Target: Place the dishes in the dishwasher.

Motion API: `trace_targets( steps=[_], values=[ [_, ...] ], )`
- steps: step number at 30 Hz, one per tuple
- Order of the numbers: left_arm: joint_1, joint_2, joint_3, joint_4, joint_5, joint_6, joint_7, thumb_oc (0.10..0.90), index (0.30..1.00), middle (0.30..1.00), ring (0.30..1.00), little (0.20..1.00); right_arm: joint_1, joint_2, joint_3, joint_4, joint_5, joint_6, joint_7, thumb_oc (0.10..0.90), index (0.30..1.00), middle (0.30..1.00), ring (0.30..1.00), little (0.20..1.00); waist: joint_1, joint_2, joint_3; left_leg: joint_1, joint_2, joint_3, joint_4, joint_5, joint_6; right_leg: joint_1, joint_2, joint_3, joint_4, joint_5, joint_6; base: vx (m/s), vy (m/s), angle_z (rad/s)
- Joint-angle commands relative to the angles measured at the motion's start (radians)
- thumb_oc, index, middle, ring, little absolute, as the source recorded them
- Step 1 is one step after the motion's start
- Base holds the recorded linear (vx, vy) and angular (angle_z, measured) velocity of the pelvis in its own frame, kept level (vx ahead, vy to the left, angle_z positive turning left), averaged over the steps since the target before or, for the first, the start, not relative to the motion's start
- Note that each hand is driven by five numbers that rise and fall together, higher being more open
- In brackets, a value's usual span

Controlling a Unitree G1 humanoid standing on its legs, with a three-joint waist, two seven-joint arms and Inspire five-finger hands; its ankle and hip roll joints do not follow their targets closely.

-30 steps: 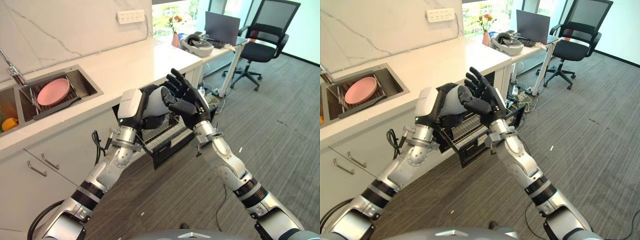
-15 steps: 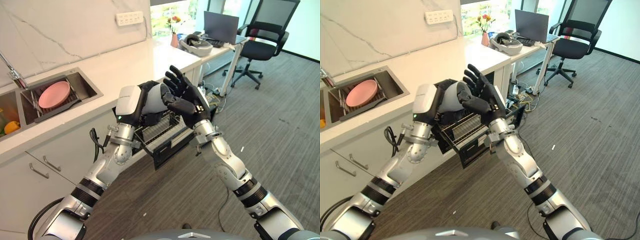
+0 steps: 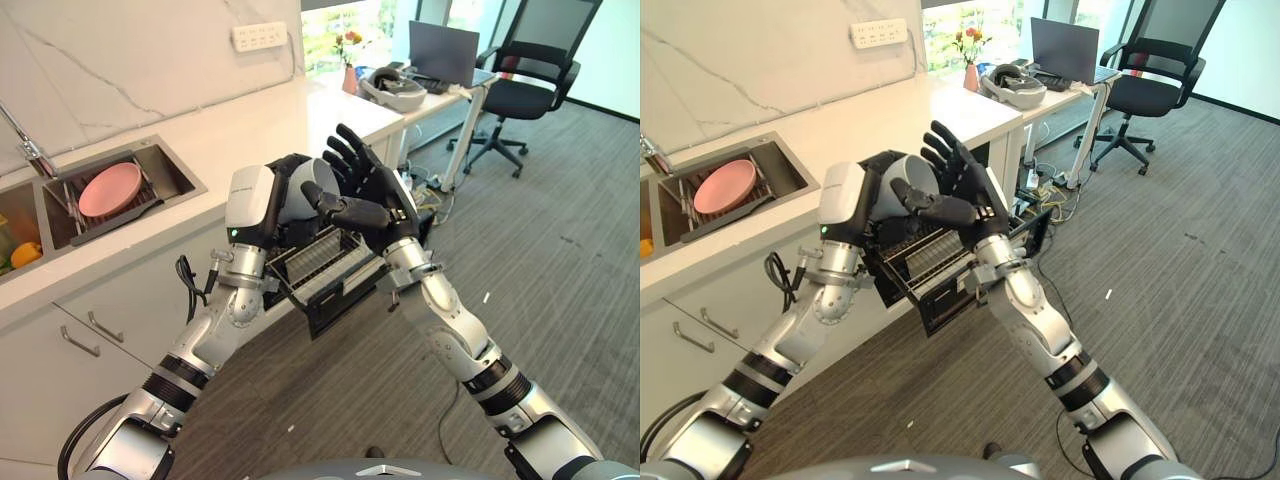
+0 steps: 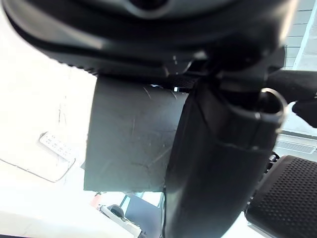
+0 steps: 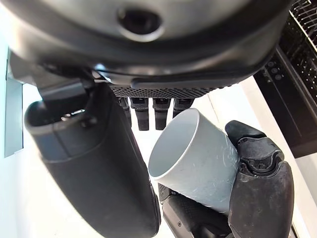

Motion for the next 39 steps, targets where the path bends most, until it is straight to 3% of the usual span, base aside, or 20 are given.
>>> trace_targets(
  steps=[1,18,29,39],
  values=[
    [-0.251,0.012,0.015,0.047,0.003,-0.033,0.049,0.4,0.3,0.3,0.3,0.3,-0.178,0.071,0.055,-0.12,-0.074,-0.057,0.088,0.8,0.9,0.9,0.9,0.9,-0.004,-0.028,-0.054,0.04,0.048,-0.036,0.004,-0.054,-0.059,0.022,-0.067,-0.032,0.018,-0.052,0.105,0.0,0.0,0.0],
    [-0.327,0.018,-0.104,-0.023,0.052,-0.051,-0.031,0.4,0.3,0.3,0.3,0.3,-0.273,0.063,0.153,-0.017,-0.138,0.048,0.044,0.8,0.9,0.9,0.9,0.9,-0.007,-0.033,-0.055,0.04,0.05,-0.038,0.004,-0.057,-0.058,0.022,-0.063,-0.032,0.018,-0.054,0.103,0.0,0.0,0.0],
    [-0.335,0.056,-0.059,-0.104,0.07,-0.051,-0.029,0.4,0.3,0.3,0.3,0.3,-0.269,0.002,0.126,-0.117,-0.213,0.073,0.047,0.8,0.9,0.9,0.9,0.9,-0.012,-0.036,-0.054,0.037,0.052,-0.039,0.004,-0.057,-0.059,0.018,-0.062,-0.033,0.018,-0.053,0.103,0.0,0.0,0.0],
    [-0.332,0.047,-0.022,-0.189,0.053,-0.074,-0.018,0.4,0.3,0.3,0.3,0.3,-0.236,0.024,0.085,-0.176,-0.296,0.048,0.039,0.8,0.9,0.9,0.9,0.9,-0.02,-0.025,-0.048,0.038,0.049,-0.038,0.004,-0.06,-0.055,0.016,-0.064,-0.03,0.018,-0.054,0.106,0.0,0.0,0.0]
  ],
)
